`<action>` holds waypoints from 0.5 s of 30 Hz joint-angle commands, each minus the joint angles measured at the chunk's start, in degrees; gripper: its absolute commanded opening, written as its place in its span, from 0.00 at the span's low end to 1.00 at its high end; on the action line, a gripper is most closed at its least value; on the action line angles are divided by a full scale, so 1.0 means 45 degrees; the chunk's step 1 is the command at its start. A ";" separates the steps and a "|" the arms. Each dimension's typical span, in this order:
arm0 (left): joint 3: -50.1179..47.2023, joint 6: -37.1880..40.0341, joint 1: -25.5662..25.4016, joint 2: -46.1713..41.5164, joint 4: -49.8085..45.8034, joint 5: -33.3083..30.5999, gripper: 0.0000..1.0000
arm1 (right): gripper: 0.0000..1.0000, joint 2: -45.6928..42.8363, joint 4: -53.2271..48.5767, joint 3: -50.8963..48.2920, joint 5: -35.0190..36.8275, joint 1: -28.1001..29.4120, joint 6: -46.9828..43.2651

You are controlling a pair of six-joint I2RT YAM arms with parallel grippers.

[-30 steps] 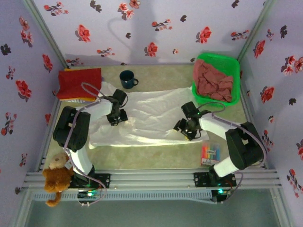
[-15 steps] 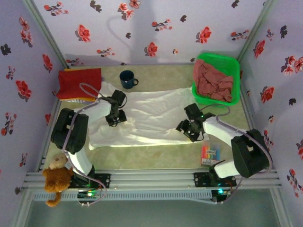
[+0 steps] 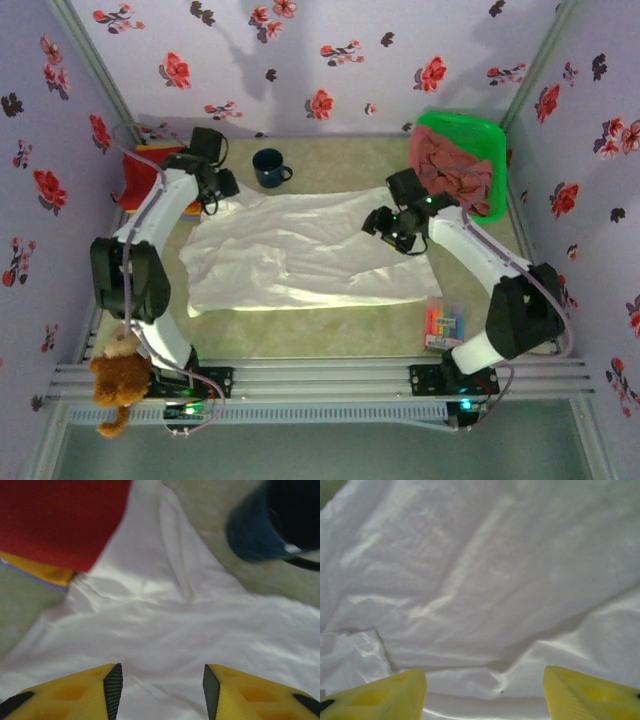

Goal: Fold and stack the t-shirts

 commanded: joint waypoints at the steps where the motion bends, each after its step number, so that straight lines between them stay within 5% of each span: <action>1: 0.1065 0.0918 0.0537 0.1593 -0.0557 0.0783 0.49 | 0.64 0.0839 -0.1074 0.1142 0.0004 -0.0096 -0.0905; 6: 0.2464 0.0651 0.0992 0.3526 0.0343 0.1973 0.46 | 0.64 0.1901 -0.1372 0.2294 -0.0145 -0.0172 -0.1153; 15: 0.6344 0.0773 0.0961 0.6901 -0.0276 0.1054 0.45 | 0.63 0.3089 -0.1927 0.3820 -0.0369 -0.0305 -0.1128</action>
